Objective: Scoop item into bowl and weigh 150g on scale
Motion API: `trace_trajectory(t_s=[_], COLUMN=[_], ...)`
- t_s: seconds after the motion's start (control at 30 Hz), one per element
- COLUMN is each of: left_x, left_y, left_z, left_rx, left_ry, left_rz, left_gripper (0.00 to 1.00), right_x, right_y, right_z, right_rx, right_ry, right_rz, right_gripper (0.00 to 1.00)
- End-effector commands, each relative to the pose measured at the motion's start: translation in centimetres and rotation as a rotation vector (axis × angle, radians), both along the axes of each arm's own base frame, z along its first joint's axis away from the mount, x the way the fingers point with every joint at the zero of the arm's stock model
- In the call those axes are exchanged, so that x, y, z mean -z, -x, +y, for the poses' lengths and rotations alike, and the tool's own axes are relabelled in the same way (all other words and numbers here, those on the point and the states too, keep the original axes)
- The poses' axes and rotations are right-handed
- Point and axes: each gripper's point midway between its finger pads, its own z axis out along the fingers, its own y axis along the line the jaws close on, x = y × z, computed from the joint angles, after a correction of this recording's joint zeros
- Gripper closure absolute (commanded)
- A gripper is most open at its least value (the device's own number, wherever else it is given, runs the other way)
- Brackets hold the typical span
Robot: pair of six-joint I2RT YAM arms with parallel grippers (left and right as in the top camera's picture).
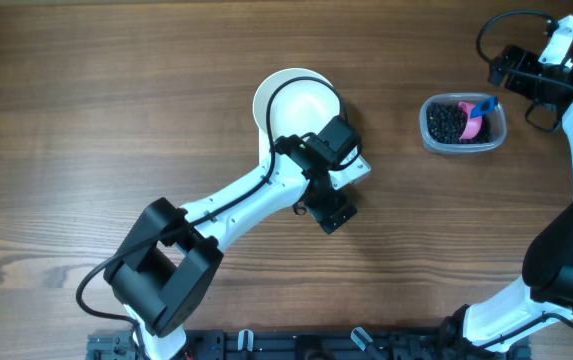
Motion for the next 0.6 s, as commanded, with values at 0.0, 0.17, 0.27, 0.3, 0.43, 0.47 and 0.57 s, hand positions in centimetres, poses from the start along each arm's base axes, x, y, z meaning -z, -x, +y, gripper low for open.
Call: trace_trajectory(t_s=[0.0, 0.17, 0.27, 0.3, 0.43, 0.47, 0.57], left_x=[1.5, 3.4, 3.4, 3.4, 3.4, 3.4, 3.4], left_y=[0.7, 0.6, 0.1, 0.0, -0.3, -0.3, -0.5], left_z=[0.0, 0.5, 0.5, 0.6, 0.5, 0.5, 0.6], left_rx=[0.024, 0.019, 0.016, 0.014, 0.013, 0.011, 0.008], left_ry=[-0.022, -0.072, -0.076, -0.079, -0.076, -0.076, -0.076], left_rz=[0.039, 0.053, 0.031, 0.022, 0.010, 0.010, 0.010], left_gripper=[0.00, 0.00, 0.00, 0.00, 0.00, 0.00, 0.00], right_x=[1.4, 1.4, 1.4, 1.4, 1.4, 1.4, 1.4], right_y=[0.0, 0.0, 0.0, 0.0, 0.0, 0.0, 0.0], right_z=[0.0, 0.0, 0.0, 0.0, 0.0, 0.0, 0.0], right_rx=[0.012, 0.012, 0.012, 0.012, 0.012, 0.012, 0.012], right_ry=[-0.007, -0.007, -0.007, -0.007, -0.007, -0.007, -0.007], right_rz=[0.029, 0.029, 0.029, 0.029, 0.029, 0.030, 0.029], right_gripper=[0.00, 0.00, 0.00, 0.00, 0.00, 0.00, 0.00])
